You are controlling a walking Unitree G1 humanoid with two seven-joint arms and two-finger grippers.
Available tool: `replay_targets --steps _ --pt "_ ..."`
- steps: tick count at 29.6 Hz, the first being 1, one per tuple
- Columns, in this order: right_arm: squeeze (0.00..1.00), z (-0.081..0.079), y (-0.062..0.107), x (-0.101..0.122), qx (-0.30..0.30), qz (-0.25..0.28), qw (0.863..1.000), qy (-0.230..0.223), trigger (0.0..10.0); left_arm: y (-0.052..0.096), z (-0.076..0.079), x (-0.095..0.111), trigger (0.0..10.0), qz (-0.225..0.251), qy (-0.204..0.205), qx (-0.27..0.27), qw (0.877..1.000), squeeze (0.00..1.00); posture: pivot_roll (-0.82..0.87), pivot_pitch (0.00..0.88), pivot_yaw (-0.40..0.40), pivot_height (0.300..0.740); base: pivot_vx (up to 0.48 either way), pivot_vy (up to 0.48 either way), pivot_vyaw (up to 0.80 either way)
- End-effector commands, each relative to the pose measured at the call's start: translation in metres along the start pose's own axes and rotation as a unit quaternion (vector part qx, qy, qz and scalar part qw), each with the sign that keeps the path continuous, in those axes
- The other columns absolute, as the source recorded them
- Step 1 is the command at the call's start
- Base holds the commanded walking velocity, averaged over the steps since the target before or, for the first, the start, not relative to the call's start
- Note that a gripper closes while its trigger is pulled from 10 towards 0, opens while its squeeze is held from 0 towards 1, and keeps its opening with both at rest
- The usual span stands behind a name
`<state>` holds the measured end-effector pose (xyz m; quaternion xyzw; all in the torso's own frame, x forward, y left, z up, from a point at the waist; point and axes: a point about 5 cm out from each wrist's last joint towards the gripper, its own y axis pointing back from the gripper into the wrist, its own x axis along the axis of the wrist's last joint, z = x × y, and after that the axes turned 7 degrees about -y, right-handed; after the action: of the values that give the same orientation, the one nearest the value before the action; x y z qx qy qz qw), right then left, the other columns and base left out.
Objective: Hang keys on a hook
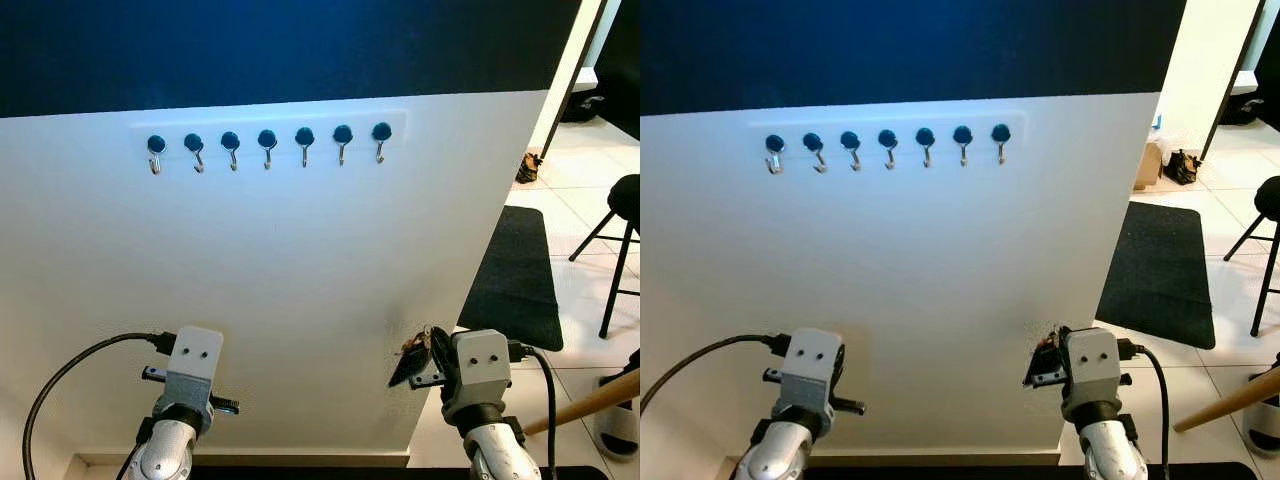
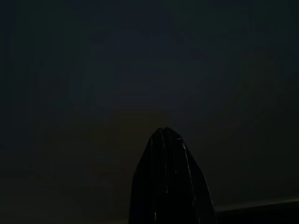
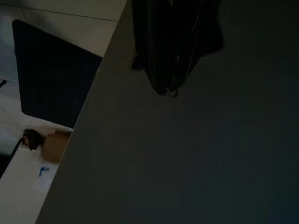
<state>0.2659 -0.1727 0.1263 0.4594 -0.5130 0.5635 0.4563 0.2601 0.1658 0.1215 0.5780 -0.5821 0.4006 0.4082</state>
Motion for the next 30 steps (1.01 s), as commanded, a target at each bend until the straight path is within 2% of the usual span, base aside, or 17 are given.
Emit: replay_targets --steps 1,5,8,18,24,30 --pt "0.0 -0.004 0.0 0.007 0.008 0.009 1.0 -0.009 10.0 0.0 -0.005 -0.006 10.0 -0.013 -0.012 0.002 1.0 0.0 0.01 0.15 0.098 0.74 0.0 0.0 0.0" --pt "0.0 -0.008 -0.006 0.02 0.016 0.03 0.999 -0.017 10.0 -0.002 -0.004 -0.003 10.0 -0.008 -0.012 0.0 1.0 0.0 0.01 0.146 0.098 0.74 0.0 0.0 0.0" --pt "0.0 -0.014 -0.014 0.039 0.032 0.063 0.997 -0.017 10.0 -0.004 -0.004 -0.002 10.0 -0.006 -0.012 0.001 1.0 0.0 0.01 0.141 0.094 0.74 0.0 0.0 0.0" --pt "0.0 -0.022 -0.021 0.063 0.066 0.098 0.993 -0.009 10.0 -0.004 -0.003 -0.003 10.0 -0.005 -0.01 0.004 1.0 0.0 0.01 0.138 0.086 0.74 0.0 0.0 0.0" --pt "0.0 -0.035 -0.033 0.097 0.113 0.144 0.983 0.013 10.0 -0.006 0.001 -0.001 10.0 -0.002 -0.006 0.003 1.0 0.0 0.01 0.137 0.086 0.74 0.0 0.0 0.0" --pt "0.0 -0.043 -0.045 0.118 0.132 0.174 0.976 0.014 10.0 -0.007 0.002 0.001 10.0 -0.001 -0.004 0.003 1.0 0.0 0.02 0.14 0.086 0.74 0.0 0.0 0.0"
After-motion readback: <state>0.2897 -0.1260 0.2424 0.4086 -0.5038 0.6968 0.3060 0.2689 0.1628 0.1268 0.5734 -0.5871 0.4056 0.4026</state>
